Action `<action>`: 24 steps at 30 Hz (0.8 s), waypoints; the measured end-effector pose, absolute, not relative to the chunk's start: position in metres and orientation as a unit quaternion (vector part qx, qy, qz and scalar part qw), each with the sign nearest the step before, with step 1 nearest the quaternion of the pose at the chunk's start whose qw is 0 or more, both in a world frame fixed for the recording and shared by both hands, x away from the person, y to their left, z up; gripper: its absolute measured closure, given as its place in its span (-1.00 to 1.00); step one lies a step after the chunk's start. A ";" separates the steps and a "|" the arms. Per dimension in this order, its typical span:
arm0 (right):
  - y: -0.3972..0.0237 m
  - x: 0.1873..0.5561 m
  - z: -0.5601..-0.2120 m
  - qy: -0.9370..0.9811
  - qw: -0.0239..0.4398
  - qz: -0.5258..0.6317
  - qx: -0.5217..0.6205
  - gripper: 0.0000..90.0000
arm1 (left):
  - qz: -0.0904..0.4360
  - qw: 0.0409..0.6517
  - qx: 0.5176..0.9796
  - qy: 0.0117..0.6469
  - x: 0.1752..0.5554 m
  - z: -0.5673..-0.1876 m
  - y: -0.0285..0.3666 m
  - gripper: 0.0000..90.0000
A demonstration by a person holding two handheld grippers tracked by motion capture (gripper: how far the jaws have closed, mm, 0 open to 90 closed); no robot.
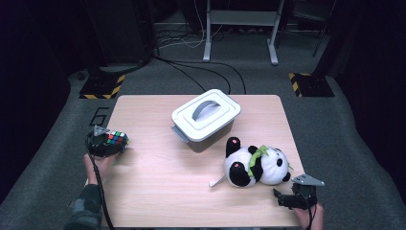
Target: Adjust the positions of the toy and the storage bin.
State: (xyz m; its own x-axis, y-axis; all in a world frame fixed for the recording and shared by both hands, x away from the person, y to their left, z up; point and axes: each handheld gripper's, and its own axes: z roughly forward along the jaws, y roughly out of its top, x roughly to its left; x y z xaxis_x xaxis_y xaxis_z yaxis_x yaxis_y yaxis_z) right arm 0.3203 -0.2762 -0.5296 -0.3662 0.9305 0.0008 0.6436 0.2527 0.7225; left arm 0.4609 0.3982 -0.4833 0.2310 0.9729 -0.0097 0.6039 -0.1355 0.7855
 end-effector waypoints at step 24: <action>-0.276 0.320 -0.530 0.760 0.221 0.325 0.518 -0.94 | 0.269 0.307 0.678 0.612 0.486 -0.503 0.414 -0.24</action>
State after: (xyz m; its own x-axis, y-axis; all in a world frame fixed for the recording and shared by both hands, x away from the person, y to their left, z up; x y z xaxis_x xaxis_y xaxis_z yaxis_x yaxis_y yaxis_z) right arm 0.3204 -0.2763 -0.5296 -0.3653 0.9309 0.0006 0.6438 0.2522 0.7225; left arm 0.4856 0.4138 -0.5034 0.1071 0.9942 -0.0115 0.6639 -0.0629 0.7452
